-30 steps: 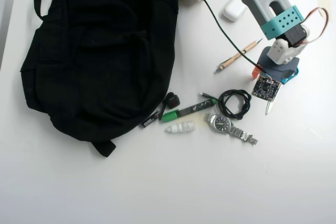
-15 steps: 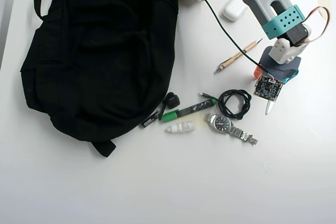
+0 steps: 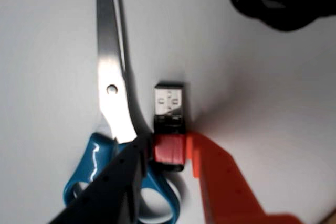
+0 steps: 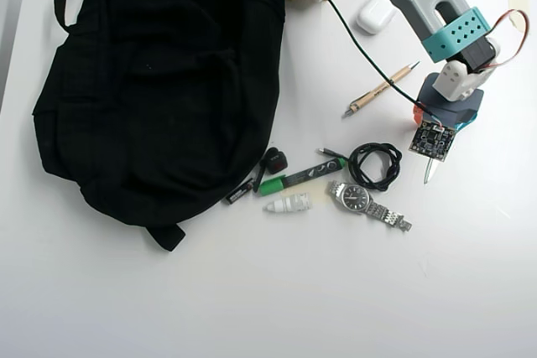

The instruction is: Put the usb stick into the black bag

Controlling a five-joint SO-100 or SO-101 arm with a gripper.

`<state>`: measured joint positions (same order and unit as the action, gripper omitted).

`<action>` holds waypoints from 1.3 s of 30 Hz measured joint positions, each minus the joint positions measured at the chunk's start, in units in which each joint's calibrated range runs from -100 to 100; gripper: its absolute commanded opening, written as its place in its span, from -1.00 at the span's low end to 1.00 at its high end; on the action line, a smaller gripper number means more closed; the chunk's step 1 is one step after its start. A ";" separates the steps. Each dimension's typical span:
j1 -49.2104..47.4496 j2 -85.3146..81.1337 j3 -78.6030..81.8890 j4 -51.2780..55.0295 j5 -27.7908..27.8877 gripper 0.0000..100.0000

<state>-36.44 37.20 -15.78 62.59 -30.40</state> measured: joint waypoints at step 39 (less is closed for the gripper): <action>19.89 -0.33 -43.60 35.79 0.24 -0.96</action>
<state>-16.55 36.86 -59.39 98.38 -30.16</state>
